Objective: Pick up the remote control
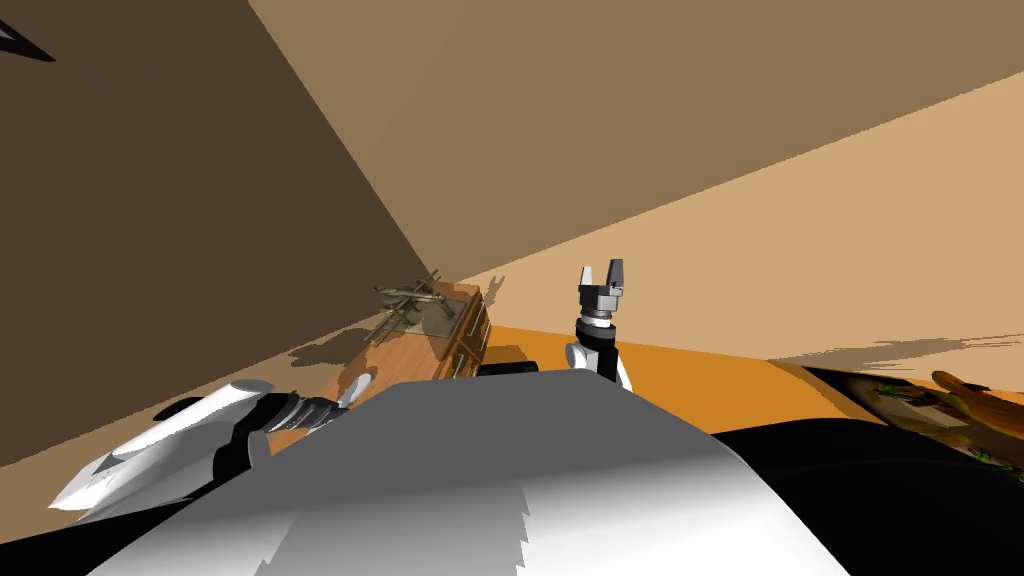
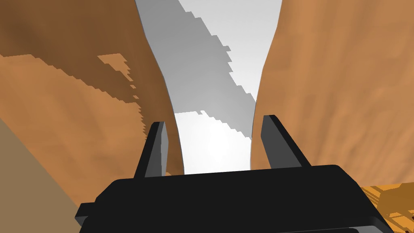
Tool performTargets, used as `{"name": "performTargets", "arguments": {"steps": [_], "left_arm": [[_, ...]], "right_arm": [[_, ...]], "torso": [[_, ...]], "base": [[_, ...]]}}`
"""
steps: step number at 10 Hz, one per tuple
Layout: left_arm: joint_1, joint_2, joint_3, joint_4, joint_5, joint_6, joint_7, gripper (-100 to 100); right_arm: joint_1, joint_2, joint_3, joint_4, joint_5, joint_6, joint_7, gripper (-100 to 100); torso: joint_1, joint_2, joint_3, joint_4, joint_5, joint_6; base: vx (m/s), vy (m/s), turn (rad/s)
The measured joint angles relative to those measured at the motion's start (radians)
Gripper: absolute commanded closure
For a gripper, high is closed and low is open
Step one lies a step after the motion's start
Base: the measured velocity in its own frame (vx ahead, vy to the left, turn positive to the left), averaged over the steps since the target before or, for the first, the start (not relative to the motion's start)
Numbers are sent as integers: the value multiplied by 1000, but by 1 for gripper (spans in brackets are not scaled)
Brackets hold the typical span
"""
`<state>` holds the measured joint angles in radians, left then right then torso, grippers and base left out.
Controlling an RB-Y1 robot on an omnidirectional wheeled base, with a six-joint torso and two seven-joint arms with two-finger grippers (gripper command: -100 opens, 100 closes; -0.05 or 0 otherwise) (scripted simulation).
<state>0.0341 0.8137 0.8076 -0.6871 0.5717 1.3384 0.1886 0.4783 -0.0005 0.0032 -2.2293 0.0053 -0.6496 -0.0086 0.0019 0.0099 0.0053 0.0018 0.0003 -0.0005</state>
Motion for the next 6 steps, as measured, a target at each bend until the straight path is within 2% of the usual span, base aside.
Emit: {"name": "performTargets", "arguments": {"steps": [6], "left_arm": [[-12, 11, -62, -39, 28, 25, 142, 100]], "right_arm": [[0, 0, 0, 0, 0, 0, 0, 0]], "torso": [[-2, -1, 0, 0, -1, 0]], "base": [[-114, 15, -128]]}}
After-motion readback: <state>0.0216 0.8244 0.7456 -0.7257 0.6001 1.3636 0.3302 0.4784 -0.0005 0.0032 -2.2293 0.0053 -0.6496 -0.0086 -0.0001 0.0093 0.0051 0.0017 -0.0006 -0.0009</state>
